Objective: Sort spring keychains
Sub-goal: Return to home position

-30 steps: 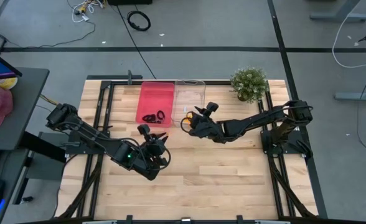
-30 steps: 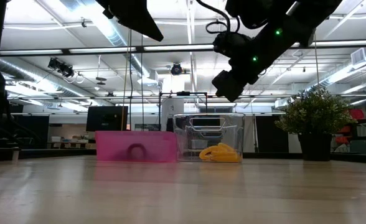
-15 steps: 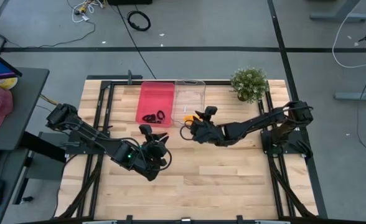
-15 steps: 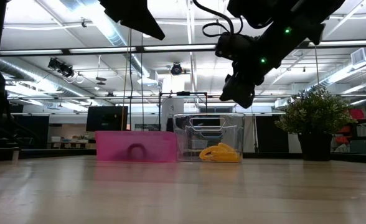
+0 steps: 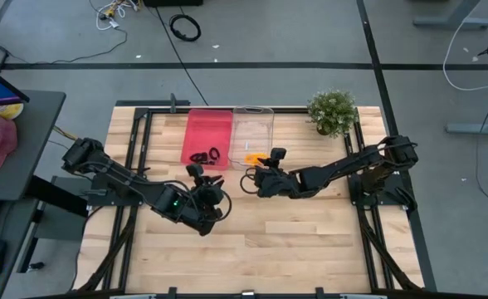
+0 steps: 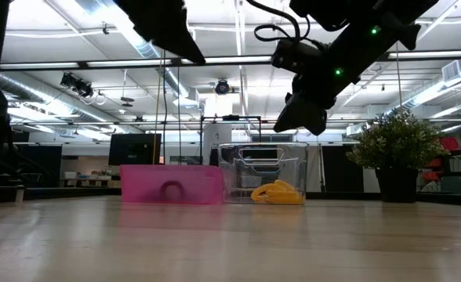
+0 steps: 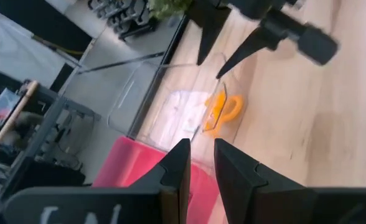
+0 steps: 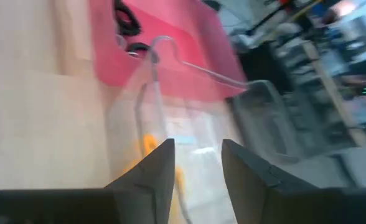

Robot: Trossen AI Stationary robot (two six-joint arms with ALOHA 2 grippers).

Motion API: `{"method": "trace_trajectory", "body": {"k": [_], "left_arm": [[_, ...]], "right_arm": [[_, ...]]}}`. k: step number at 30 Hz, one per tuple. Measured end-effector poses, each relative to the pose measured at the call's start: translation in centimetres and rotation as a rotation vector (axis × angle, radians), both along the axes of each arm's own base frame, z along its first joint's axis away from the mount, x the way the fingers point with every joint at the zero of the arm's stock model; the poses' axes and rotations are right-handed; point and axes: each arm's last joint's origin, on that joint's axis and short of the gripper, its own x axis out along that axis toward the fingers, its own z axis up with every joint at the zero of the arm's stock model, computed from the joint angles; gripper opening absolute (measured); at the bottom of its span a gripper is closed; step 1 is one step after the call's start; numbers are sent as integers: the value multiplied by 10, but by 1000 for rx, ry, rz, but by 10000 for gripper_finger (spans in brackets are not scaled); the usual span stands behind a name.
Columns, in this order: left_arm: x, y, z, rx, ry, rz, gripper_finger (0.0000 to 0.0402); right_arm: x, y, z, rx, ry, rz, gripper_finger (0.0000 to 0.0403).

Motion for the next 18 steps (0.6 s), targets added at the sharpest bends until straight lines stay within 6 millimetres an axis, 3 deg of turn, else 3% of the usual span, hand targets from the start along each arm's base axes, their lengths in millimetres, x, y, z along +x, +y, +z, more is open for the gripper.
{"method": "trace_trajectory", "body": {"k": [4,7,9,12,14,18], "left_arm": [[-9,12,-7,-16,-32,31,76],[-25,25,-10,-100,-110,-2,76],[-38,37,-13,-192,-180,-101,76],[-58,63,-20,-399,-396,-400,76],[-73,83,-33,-465,-551,-569,76],[-108,115,-77,-503,-667,-476,76]], "right_arm": [[3,-12,3,184,-57,109,134],[-1,-25,16,368,-255,293,134],[-12,-32,26,450,-439,443,134],[-38,-37,37,507,-689,599,134],[-56,-37,42,500,-779,622,134],[-80,-38,48,492,-780,591,134]]}}
